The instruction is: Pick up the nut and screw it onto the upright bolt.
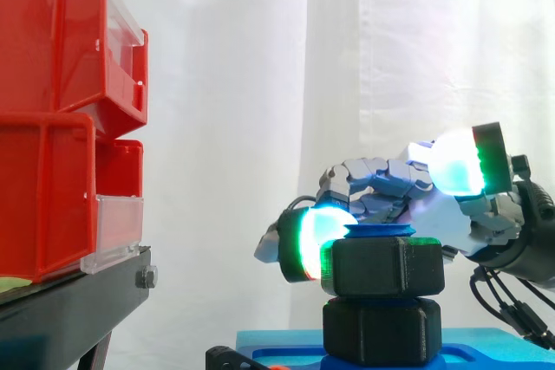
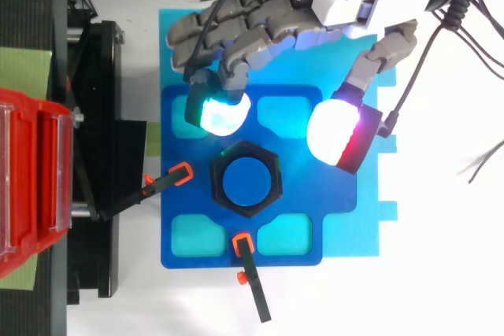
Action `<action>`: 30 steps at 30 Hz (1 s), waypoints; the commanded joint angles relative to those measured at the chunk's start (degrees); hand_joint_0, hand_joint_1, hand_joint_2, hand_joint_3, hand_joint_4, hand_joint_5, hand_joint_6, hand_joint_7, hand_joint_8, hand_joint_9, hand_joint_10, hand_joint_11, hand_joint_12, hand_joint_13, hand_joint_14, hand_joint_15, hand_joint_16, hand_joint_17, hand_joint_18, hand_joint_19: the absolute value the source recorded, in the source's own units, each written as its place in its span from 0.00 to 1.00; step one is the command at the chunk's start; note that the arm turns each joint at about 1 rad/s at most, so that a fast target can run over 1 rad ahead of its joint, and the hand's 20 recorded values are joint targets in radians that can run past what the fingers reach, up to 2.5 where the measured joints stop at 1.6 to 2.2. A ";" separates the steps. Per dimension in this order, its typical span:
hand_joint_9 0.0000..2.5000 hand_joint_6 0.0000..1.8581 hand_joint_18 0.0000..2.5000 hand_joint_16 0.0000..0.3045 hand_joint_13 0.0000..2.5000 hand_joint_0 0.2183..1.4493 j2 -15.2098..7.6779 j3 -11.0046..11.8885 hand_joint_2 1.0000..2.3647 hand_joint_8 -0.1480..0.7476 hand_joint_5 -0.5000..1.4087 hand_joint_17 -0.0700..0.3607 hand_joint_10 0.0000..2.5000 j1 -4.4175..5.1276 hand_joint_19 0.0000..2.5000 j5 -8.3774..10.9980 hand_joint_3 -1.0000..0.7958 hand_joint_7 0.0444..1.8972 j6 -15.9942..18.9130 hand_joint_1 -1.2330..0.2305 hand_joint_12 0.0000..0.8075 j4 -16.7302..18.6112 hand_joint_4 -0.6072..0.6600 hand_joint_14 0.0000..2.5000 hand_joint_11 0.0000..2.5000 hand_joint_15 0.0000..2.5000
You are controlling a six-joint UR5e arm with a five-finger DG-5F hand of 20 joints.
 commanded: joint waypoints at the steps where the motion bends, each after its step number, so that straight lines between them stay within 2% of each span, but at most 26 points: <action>1: 0.14 0.27 0.04 0.16 0.12 0.22 0.00 0.85 0.00 0.42 0.16 0.42 0.00 -0.22 0.00 -0.89 0.28 0.41 0.17 0.70 0.40 -0.16 0.60 0.00 0.00 0.00; 3: 0.14 0.27 0.04 0.16 0.12 0.21 0.00 1.20 0.00 0.42 0.15 0.42 0.00 -0.48 0.00 -1.50 0.28 0.40 0.17 0.69 0.41 0.01 0.59 0.00 0.00 0.00; 8: 0.13 0.27 0.03 0.16 0.11 0.21 0.00 1.20 0.00 0.41 0.15 0.42 0.00 -0.57 0.00 -1.59 0.28 0.35 0.17 0.69 0.41 0.10 0.57 0.00 0.00 0.00; 13: 0.11 0.27 0.02 0.16 0.10 0.21 0.00 1.20 0.00 0.40 0.14 0.42 0.00 -0.04 0.00 -1.59 0.28 0.32 -0.01 0.69 0.41 0.45 0.56 0.00 0.00 0.00; 15: 0.11 0.27 0.02 0.17 0.10 0.21 -0.26 1.12 0.00 0.40 0.14 0.43 0.00 0.22 0.00 -1.50 0.28 0.32 -0.18 0.69 0.41 2.04 0.56 0.00 0.00 0.00; 23: 0.11 0.27 0.01 0.17 0.09 0.21 -0.70 1.12 0.00 0.40 0.14 0.43 0.00 0.57 0.00 -1.59 0.28 0.32 0.08 0.69 0.41 2.65 0.55 0.00 0.00 0.00; 26: 0.11 0.27 0.01 0.17 0.09 0.21 -0.70 0.15 0.00 0.40 0.14 0.43 0.00 0.75 0.00 -1.42 0.28 0.32 -0.01 0.69 0.41 3.18 0.55 0.00 0.00 0.00; 30: 0.11 0.27 0.01 0.17 0.09 0.21 -0.70 0.15 0.00 0.40 0.14 0.43 0.00 0.84 0.00 -1.33 0.28 0.32 0.08 0.69 0.41 3.62 0.55 0.00 0.00 0.00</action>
